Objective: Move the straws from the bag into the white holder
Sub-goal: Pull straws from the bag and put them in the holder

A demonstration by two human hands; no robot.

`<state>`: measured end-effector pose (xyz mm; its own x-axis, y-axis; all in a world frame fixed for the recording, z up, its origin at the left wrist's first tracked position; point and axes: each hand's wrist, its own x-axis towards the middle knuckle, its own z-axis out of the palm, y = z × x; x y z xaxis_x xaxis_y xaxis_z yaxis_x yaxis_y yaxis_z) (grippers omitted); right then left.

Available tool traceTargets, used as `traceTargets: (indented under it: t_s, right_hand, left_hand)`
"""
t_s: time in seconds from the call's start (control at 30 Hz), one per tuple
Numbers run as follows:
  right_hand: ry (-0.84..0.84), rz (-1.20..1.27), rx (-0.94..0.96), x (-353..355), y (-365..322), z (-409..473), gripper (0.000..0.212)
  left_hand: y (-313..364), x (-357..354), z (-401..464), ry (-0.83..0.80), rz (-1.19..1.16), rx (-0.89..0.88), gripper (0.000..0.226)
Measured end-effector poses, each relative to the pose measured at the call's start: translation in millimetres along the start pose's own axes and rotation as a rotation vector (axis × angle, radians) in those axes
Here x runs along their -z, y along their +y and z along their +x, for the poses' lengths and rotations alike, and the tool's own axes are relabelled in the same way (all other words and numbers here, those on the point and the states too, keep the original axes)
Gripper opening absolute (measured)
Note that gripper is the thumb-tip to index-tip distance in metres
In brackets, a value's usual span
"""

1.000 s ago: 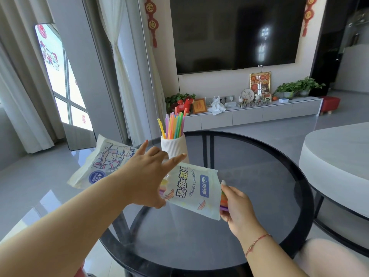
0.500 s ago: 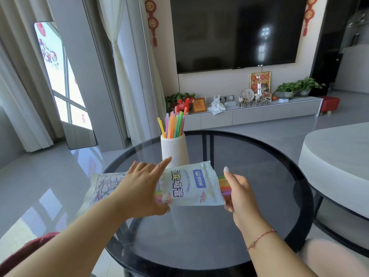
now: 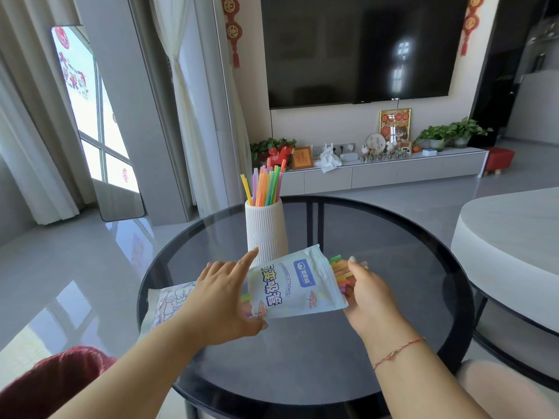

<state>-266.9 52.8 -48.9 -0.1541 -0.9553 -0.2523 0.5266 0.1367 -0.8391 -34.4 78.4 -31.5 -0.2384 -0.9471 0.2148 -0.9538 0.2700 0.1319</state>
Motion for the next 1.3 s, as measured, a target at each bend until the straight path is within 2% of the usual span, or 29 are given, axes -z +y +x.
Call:
traceTargets:
  t_s: [0.17, 0.27, 0.33, 0.73, 0.97, 1.13, 1.3]
  right_hand:
    - [-0.012, 0.048, -0.023, 3.2, -3.9, 4.3, 0.026]
    - [-0.104, -0.007, -0.123, 0.2, 0.6, 0.7, 0.024]
    - [-0.114, -0.052, -0.125, -1.2, 2.7, 0.4, 0.024]
    - [0.012, -0.059, 0.063, 8.2, -34.8, 12.1, 0.027]
    - [-0.104, -0.215, 0.029, 0.5, -26.7, 12.9, 0.029]
    - [-0.037, -0.137, 0.129, -5.0, -42.8, 18.2, 0.031]
    - [0.016, -0.077, 0.123, -4.3, -58.6, 30.4, 0.029]
  left_hand:
    - [-2.7, -6.1, -2.4, 0.020, -0.067, -0.003, 0.120]
    - [1.0, -4.8, -1.6, 0.032, -0.082, -0.036, 0.120]
    - [4.1, -4.3, -1.9, 0.022, -0.057, -0.054, 0.119]
    - [-2.4, -19.9, -9.6, -0.003, -0.144, -0.013, 0.118]
    - [-4.8, -22.1, -9.8, 0.011, -0.191, -0.014, 0.118]
    - [-9.0, -23.3, -10.8, 0.007, -0.218, 0.011, 0.118]
    - [-10.9, -24.7, -11.0, 0.004, -0.280, 0.036, 0.116]
